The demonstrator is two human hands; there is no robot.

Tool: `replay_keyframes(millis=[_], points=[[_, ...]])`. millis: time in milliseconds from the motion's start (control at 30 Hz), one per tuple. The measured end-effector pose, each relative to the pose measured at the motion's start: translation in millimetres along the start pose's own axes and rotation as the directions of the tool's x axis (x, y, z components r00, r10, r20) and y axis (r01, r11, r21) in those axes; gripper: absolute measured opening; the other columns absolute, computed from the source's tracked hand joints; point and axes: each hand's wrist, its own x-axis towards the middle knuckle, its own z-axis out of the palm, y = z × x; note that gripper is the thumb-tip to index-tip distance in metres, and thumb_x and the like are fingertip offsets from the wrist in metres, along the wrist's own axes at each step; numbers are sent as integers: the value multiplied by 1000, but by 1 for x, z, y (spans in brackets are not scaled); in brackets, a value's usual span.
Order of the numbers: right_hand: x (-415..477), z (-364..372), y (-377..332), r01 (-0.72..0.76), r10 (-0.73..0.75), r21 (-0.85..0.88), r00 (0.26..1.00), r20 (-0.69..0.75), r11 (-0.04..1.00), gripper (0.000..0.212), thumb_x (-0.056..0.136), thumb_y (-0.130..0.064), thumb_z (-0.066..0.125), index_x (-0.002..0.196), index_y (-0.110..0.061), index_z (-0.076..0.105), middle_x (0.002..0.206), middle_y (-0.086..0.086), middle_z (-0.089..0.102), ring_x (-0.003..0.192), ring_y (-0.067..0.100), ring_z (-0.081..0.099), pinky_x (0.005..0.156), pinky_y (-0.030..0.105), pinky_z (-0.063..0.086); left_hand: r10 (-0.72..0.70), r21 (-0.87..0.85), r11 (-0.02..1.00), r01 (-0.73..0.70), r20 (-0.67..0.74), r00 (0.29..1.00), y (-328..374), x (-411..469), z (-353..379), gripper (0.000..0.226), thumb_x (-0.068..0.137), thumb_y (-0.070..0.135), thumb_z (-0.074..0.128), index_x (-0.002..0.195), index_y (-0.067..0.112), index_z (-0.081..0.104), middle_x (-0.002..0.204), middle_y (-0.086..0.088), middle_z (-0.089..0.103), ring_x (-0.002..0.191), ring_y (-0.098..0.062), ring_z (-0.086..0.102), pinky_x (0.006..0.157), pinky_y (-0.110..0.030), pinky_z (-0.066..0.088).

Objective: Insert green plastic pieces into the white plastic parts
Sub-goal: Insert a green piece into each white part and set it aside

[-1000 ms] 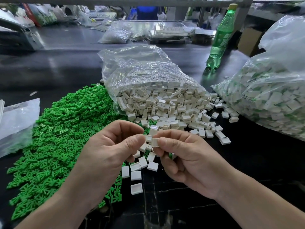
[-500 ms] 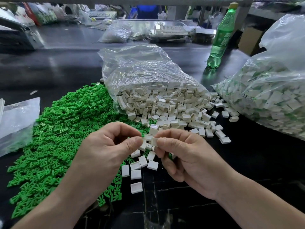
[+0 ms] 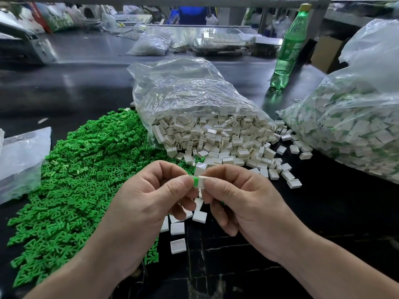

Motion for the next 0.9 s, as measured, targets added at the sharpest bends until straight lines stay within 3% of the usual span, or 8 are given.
replay_keyframes(millis=[200, 367, 567, 900], points=[[-3, 2, -1, 54, -60, -151, 998, -30, 987, 17, 90, -43, 68, 96, -28, 71, 76, -4, 66, 52, 11, 55, 41, 21, 41, 33, 74, 997, -32, -8, 999, -3, -1, 3, 7, 78, 30, 68, 80, 24, 71, 76, -11, 73, 64, -19, 67, 54, -22, 52], [-6, 4, -3, 43, -53, -220, 998, -39, 975, 11, 95, -36, 61, 94, -29, 69, 73, -6, 64, 51, 9, 54, 41, 22, 41, 19, 52, 998, -19, 12, 1000, -5, -2, 3, 11, 79, 31, 74, 82, 20, 72, 75, -12, 72, 62, -21, 67, 52, -22, 50], [-8, 8, -5, -7, -4, -333, 999, -32, 943, 25, 104, -36, 51, 82, -31, 64, 63, -10, 58, 48, 5, 50, 45, 17, 40, 54, 78, 995, -54, -4, 999, -10, -4, 6, 14, 87, 33, 71, 81, 21, 70, 69, -7, 68, 58, -17, 62, 52, -20, 49], [-11, 21, -2, 104, -126, -213, 988, -90, 972, 24, 104, -34, 50, 90, -21, 65, 69, -3, 64, 53, 6, 52, 48, 16, 41, 66, -127, 989, -71, -41, 997, -17, -4, 20, 13, 81, 34, 71, 78, 22, 70, 70, -10, 67, 61, -19, 61, 56, -24, 51]])
